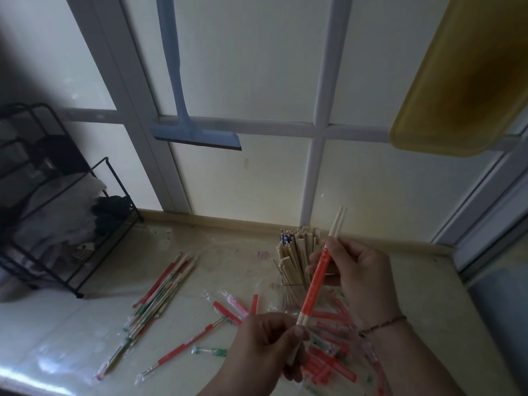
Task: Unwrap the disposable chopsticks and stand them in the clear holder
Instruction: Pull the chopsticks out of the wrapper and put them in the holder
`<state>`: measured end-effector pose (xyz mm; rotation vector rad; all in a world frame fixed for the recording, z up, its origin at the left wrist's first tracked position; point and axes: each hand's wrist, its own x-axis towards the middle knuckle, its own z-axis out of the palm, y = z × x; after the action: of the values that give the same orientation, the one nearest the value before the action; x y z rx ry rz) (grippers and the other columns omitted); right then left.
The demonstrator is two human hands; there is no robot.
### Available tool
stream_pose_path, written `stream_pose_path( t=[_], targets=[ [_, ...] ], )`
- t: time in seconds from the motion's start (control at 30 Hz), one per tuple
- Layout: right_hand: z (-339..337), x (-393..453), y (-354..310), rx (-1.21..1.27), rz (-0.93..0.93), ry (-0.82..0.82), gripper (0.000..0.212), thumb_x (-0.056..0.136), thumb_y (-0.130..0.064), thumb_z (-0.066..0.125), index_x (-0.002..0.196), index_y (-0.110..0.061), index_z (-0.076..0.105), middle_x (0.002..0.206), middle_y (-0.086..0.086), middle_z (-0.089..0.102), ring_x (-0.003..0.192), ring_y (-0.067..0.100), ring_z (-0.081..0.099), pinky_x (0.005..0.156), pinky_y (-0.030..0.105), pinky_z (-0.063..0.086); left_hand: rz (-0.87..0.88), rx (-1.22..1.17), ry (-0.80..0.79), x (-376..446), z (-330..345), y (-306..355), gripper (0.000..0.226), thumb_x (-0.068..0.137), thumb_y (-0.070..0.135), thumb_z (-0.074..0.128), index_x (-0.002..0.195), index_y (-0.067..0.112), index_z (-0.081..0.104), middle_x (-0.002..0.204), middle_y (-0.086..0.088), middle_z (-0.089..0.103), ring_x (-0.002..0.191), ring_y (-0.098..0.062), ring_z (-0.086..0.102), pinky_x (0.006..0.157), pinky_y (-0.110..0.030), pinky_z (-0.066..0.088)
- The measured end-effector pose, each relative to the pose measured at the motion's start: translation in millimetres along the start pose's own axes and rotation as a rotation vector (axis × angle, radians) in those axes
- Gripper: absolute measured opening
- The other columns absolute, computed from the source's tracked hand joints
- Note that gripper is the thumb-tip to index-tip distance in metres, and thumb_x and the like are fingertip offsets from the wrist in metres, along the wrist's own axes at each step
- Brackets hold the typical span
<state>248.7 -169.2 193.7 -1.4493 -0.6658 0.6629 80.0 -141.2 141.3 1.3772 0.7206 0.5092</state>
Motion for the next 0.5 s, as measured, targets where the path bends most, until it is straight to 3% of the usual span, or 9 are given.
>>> stream_pose_path(
  t=[0.2,0.5],
  targets=[
    [0,-4,5,-0.004,-0.009,0.038,0.017,0.092,-0.018,0.057,0.087,-0.009,0.070,0.073,0.009,0.074,0.063,0.028,0.072,0.060,0.041,0.060,0.011,0.029,0.011,2,1,-2,0.020,0.094,0.011,0.063,0.079,0.001,0.070,0.062,-0.018,0.067,0.048,-0.024,0.060,0.049,-0.028,0.050],
    [11,-21,14,0.055,0.025,-0.020,0.018,0.092,-0.017,0.057,0.083,-0.009,0.070,0.071,0.011,0.073,0.063,0.029,0.072,0.056,0.035,0.059,0.112,0.046,0.015,10,2,-2,0.025,0.086,0.034,0.066,0.078,0.011,0.072,0.060,-0.013,0.068,0.048,-0.023,0.063,0.050,-0.033,0.052]
  ],
)
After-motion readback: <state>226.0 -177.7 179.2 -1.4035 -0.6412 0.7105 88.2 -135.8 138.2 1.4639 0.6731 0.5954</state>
